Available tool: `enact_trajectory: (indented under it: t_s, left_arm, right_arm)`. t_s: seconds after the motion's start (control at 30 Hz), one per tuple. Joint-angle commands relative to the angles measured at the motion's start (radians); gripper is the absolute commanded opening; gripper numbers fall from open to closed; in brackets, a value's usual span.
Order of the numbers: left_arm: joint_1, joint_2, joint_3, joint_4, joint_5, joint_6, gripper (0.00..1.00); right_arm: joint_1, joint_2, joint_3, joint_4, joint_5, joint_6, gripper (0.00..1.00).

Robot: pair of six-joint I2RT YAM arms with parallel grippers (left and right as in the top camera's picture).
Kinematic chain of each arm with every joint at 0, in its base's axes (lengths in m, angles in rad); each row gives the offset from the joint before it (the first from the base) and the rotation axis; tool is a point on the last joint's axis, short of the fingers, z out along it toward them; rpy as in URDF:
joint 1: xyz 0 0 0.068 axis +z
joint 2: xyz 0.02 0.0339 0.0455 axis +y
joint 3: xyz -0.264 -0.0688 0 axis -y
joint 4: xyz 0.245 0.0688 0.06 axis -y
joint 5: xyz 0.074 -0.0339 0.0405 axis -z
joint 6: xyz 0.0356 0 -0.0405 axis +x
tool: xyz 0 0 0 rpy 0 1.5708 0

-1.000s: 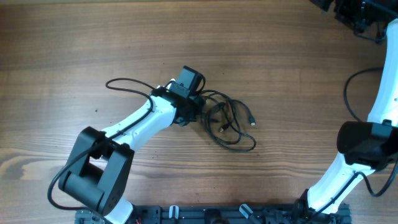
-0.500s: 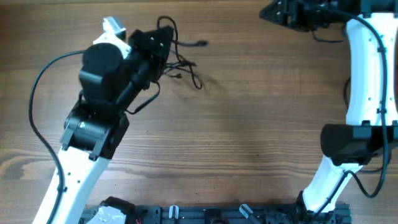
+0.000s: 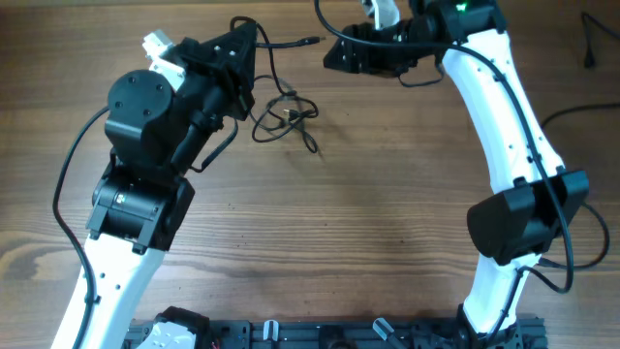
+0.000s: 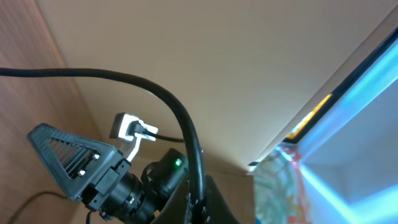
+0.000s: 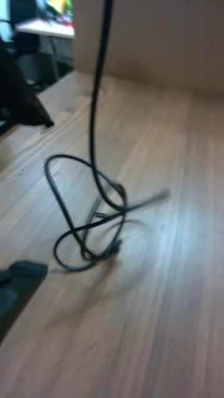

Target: Untangle cables

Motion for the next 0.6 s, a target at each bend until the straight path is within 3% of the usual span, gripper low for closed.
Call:
enact_trajectory:
  t_s: [0.0, 0.07, 0.17, 0.33, 0.47, 0.57]
  left_arm:
    - [0.007, -0.018, 0.01, -0.007, 0.073, 0.198, 0.04]
    - [0.007, -0.018, 0.01, 0.0, 0.111, 0.242, 0.04]
    - [0.007, -0.018, 0.01, 0.016, 0.139, 0.248, 0.04]
    - [0.007, -0.018, 0.01, 0.208, 0.222, 0.168, 0.04]
    - [0.007, -0.018, 0.009, 0.176, 0.221, 0.168, 0.04]
    - [0.007, -0.018, 0.009, 0.138, 0.182, 0.197, 0.04]
  right_arm:
    - [-0.005, 0.023, -0.113, 0.051, -0.153, -0.121, 0.76]
    - [-0.005, 0.026, -0.178, 0.089, -0.152, -0.195, 0.76]
    - [-0.004, 0.026, -0.274, 0.235, -0.203, -0.156, 0.76]
    - [0.044, 0.026, -0.319, 0.441, -0.207, -0.136, 0.75]
    - [0.097, 0.026, -0.319, 0.487, -0.208, -0.158, 0.75]
    - [0.077, 0.026, -0.319, 0.422, -0.197, -0.153, 0.73]
